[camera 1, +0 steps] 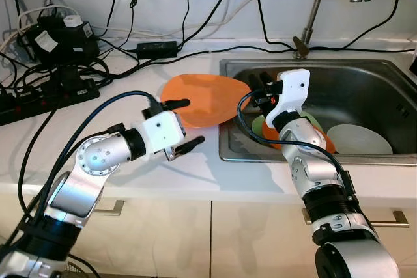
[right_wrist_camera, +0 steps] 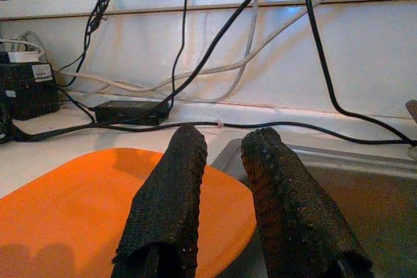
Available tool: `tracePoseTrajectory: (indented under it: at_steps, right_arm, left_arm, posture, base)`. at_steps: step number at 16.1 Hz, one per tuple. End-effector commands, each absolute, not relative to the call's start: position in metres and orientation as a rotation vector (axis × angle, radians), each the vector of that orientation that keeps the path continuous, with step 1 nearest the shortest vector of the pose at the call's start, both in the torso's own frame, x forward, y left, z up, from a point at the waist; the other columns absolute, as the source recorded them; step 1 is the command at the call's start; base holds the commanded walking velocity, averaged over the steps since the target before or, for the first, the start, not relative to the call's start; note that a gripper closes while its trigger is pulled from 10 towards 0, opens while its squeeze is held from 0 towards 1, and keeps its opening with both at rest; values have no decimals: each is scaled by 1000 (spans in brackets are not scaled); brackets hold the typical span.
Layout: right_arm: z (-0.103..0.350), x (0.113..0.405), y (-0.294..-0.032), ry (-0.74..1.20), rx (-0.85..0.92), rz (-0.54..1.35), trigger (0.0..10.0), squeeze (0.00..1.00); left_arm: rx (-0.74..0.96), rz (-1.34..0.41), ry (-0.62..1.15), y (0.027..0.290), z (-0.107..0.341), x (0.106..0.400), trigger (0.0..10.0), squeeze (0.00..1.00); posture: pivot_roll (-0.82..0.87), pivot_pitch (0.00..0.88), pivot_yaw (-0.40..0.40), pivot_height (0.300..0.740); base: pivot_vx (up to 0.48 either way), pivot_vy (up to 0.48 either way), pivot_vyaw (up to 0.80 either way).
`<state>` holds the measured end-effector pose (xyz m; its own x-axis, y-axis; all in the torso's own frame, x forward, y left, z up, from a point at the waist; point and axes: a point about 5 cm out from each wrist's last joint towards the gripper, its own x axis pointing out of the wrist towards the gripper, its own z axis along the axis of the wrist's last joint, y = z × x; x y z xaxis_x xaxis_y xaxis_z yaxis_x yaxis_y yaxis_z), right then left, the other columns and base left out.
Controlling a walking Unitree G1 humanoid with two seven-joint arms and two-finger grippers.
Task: Kitchen organization
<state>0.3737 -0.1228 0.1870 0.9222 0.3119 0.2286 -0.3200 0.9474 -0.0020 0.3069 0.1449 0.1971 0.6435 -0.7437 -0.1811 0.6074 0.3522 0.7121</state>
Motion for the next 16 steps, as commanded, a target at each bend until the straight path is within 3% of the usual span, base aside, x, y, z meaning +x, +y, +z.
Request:
tracePoseTrajectory:
  at_steps: [1,11,16]
  right_arm:
    - [193,375,-123,-248,28,319,10000,0]
    - [194,376,-125,-253,32,310,10000,0]
    - [195,376,-125,-256,33,305,10000,0]
  left_arm:
    - [892,-908,-170,145,198,308,10000,0]
    - [1320,-882,-84,142,189,331,10000,0]
    - [1369,-760,-102,136,179,349,10000,0]
  posture:
    - [60,0,66,740]
    - [61,0,67,740]
    - [48,0,70,740]
  base:
    - [0,0,0]
    - [0,0,0]
    - [0,0,0]
